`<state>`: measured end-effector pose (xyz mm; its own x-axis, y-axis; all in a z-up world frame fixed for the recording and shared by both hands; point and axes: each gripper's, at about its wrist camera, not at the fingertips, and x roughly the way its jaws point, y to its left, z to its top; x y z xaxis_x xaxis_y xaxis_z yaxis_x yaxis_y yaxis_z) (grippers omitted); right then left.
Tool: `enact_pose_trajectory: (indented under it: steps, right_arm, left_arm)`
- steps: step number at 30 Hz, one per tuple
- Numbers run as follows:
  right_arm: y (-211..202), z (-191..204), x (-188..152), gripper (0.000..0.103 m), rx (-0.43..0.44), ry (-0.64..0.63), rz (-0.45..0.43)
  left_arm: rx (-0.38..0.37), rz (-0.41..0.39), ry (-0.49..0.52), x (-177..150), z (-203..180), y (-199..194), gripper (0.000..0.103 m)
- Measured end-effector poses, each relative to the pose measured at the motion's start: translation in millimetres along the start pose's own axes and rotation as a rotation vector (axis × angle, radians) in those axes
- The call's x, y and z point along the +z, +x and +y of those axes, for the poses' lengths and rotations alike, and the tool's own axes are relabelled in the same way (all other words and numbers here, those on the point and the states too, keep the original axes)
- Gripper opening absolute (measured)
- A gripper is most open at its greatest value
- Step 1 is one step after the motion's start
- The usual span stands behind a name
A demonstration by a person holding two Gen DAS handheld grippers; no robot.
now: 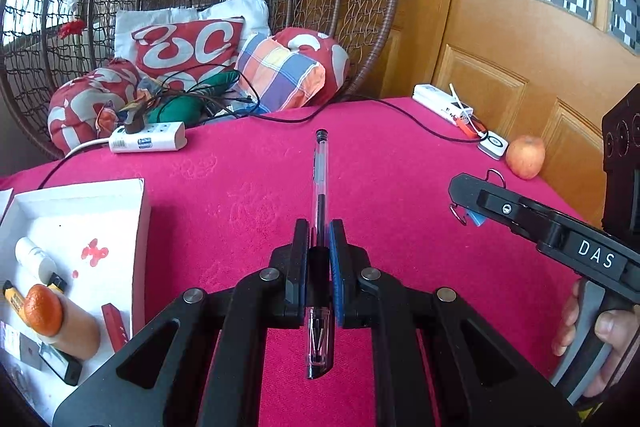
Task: Organize rigid objects
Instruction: 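Carry the black pen and blue binder clip into the white tray and open both tools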
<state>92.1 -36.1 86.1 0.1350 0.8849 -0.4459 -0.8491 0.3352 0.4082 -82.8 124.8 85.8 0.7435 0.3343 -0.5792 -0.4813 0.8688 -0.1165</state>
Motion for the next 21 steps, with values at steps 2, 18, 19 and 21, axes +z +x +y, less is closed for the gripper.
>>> enact_pose_trajectory:
  steps: [2, 18, 19, 21]
  right_arm:
    - [-4, 4, 2, 0.020, 0.000, -0.006, -0.007]
    - [-13, 51, 2, 0.020, 0.024, -0.087, -0.019]
    - [-12, 54, 2, 0.020, 0.027, -0.094, -0.018]
    - [-11, 59, 1, 0.020, 0.031, -0.104, -0.013]
  left_arm:
    - [-0.008, -0.019, -0.002, 1, -1, -9, 0.009]
    - [-0.011, -0.111, -0.053, 1, 27, -62, 0.009]
    - [-0.010, -0.115, -0.057, 0, 29, -65, 0.009]
    - [-0.008, -0.123, -0.063, -1, 33, -69, 0.009]
